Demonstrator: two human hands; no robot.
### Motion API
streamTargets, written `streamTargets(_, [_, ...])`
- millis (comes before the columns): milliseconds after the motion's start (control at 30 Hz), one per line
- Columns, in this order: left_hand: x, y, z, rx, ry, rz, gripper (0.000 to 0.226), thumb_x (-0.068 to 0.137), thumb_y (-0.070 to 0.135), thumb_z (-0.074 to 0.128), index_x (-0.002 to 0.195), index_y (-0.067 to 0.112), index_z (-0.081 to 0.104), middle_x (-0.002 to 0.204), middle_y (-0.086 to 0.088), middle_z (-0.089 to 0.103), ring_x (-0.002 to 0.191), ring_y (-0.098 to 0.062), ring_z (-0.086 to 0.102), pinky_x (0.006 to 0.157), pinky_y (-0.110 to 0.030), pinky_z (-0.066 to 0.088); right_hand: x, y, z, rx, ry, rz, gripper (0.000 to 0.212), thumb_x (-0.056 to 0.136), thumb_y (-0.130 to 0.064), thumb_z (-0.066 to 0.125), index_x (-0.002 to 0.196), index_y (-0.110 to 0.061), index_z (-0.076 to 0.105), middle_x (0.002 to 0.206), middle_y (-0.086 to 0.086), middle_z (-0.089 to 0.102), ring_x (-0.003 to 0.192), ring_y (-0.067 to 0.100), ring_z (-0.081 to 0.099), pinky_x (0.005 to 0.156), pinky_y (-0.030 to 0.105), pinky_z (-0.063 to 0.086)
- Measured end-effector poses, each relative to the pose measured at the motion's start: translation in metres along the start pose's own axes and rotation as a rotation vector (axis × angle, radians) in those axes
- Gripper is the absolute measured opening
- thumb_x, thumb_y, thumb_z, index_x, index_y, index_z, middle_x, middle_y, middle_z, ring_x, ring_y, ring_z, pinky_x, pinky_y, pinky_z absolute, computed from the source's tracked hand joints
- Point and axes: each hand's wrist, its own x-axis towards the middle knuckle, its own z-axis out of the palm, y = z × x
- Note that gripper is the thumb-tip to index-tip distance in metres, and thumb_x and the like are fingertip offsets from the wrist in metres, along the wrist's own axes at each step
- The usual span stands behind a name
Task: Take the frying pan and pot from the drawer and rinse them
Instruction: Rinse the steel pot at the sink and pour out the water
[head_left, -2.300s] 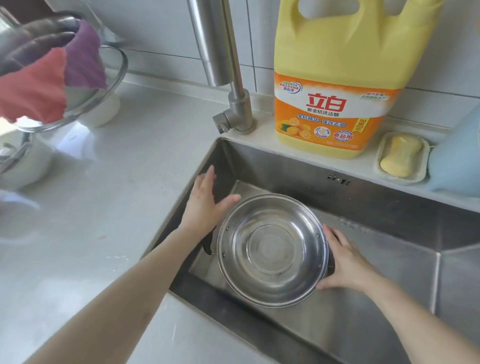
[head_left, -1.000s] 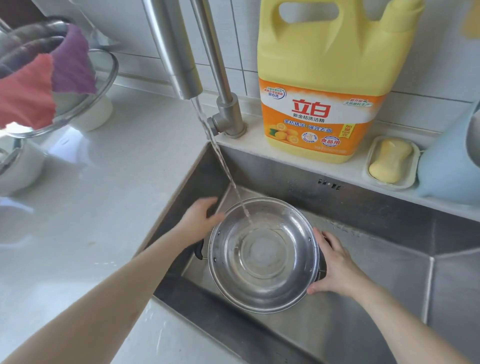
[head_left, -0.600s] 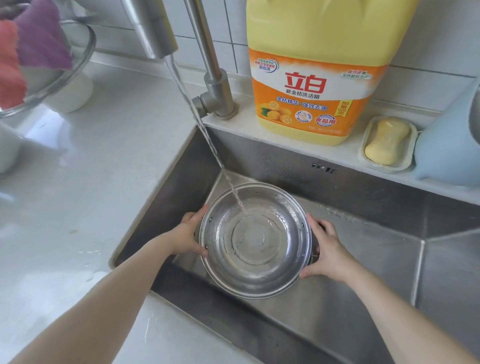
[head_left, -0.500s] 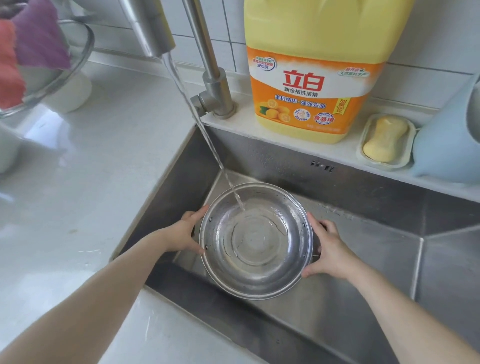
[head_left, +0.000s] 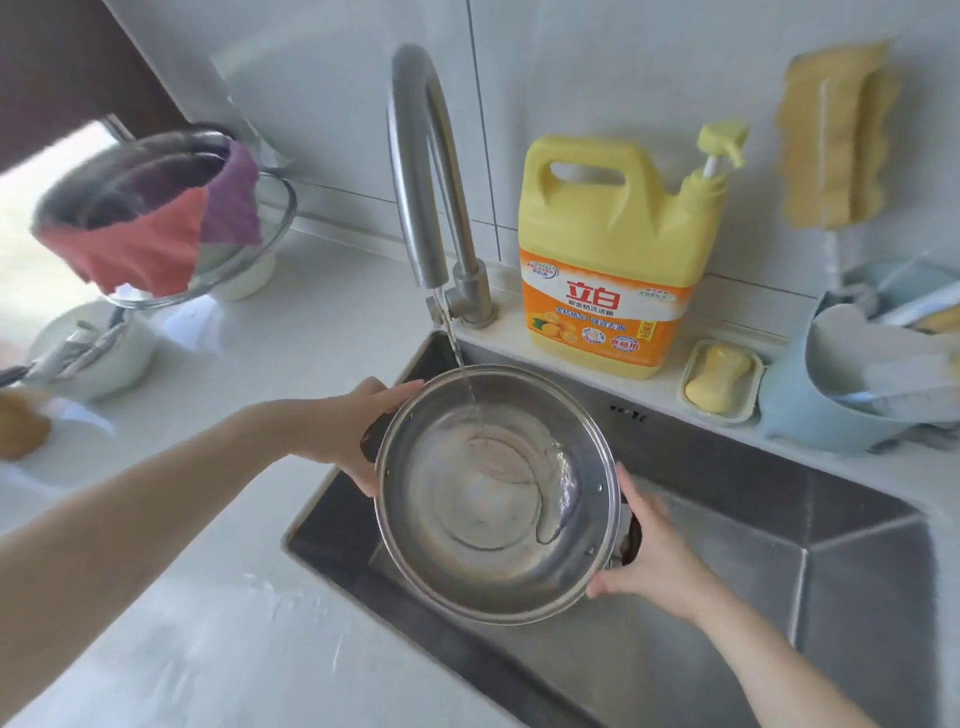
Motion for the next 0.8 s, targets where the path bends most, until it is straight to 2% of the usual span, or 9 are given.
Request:
streamTargets(67, [-0.021,-0.001,0.005,-0.049,0.094,0.009,0.128,0.054,0.039,0.092,0.136,0.071,-0.002,0.122,0.013,0.027,0.097,-0.012,0.052,0.090,-0.032,0.050,-0.007,-0.023,-0.015,-0.066,0.027,-0.011,0.144,0.043,-0.027,0.096,0.144,-0.056,-0.003,0.134,-0.011,0.022,0.117,0.005,0.037,0.086,0.001,0.032])
streamTargets(133, [-0.035,-0.005,0.015,-0.123,0.178,0.009,0.133,0.052,0.037,0.093,0.135,0.073,-0.005,0.122,0.014,0.028,0.094,-0.012,0.052,0.089,-0.029,0.050,-0.013,-0.053,-0.039,-0.177,0.031,-0.059,0.146,0.044,-0.029,0.097,0.148,-0.051,-0.004,0.132,-0.013,0.020,0.102,0.007,0.044,0.076,0.001,0.038])
streamTargets(300, [-0.048,-0.006,0.045,-0.323,0.181,0.001,0.136,0.052,0.042,0.094,0.140,0.067,-0.008,0.138,0.012,0.026,0.126,-0.014,0.037,0.110,-0.030,0.029,-0.031,-0.146,-0.102,-0.547,-0.047,-0.146,0.141,0.036,-0.051,0.094,0.137,-0.065,-0.004,0.129,-0.009,0.020,0.102,0.011,0.042,0.101,0.030,0.043])
streamTargets(400, [-0.049,0.002,0.045,-0.352,0.084,0.033,0.142,0.044,0.057,0.092,0.149,0.056,-0.004,0.157,0.013,0.018,0.145,-0.013,0.020,0.121,-0.039,0.017,-0.037,-0.178,-0.130,-0.750,-0.106,-0.040,0.156,0.023,-0.073,0.083,0.150,-0.050,-0.004,0.134,0.000,0.028,0.125,0.021,0.040,0.107,0.037,0.040])
streamTargets(467, [-0.052,0.004,0.029,-0.359,0.012,0.053,0.140,0.046,0.053,0.094,0.151,0.052,0.001,0.159,0.017,0.019,0.146,-0.010,0.019,0.121,-0.040,0.018,-0.043,-0.181,-0.136,-0.745,-0.149,0.000,0.162,0.015,-0.082,0.077,0.152,-0.046,-0.001,0.145,-0.003,0.030,0.136,0.018,0.033,0.112,0.036,0.034])
streamTargets(567, [-0.062,0.005,-0.009,-0.261,-0.030,0.078,0.126,0.060,0.032,0.093,0.152,0.050,0.008,0.142,0.017,0.042,0.125,-0.016,0.047,0.099,-0.025,0.043,-0.054,-0.167,-0.119,-0.520,-0.184,-0.068,0.146,0.028,-0.069,0.088,0.150,-0.050,0.010,0.150,-0.023,0.034,0.138,0.002,0.032,0.116,0.031,0.030])
streamTargets(633, [-0.069,0.007,-0.035,-0.112,0.019,0.071,0.126,0.062,0.034,0.093,0.152,0.049,0.005,0.132,0.010,0.044,0.097,-0.010,0.054,0.085,-0.020,0.043,-0.064,-0.155,-0.094,-0.377,-0.128,-0.162,0.129,0.039,-0.048,0.094,0.141,-0.063,0.017,0.140,-0.033,0.042,0.132,-0.005,0.037,0.110,0.024,0.035])
streamTargets(700, [-0.076,0.009,-0.053,0.011,0.089,0.076,0.132,0.058,0.041,0.094,0.151,0.050,0.001,0.130,0.006,0.037,0.091,-0.004,0.047,0.093,-0.025,0.040,-0.070,-0.143,-0.065,-0.241,-0.023,-0.226,0.127,0.043,-0.034,0.094,0.135,-0.070,0.015,0.133,-0.036,0.039,0.128,-0.010,0.033,0.101,0.016,0.033])
streamTargets(800, [-0.079,0.007,-0.055,0.060,0.209,0.108,0.142,0.050,0.043,0.096,0.145,0.059,-0.008,0.124,0.008,0.031,0.101,-0.014,0.046,0.099,-0.036,0.044,-0.068,-0.130,-0.037,-0.177,0.142,-0.231,0.136,0.043,-0.028,0.095,0.137,-0.067,0.004,0.125,-0.021,0.030,0.122,-0.004,0.027,0.092,0.015,0.029])
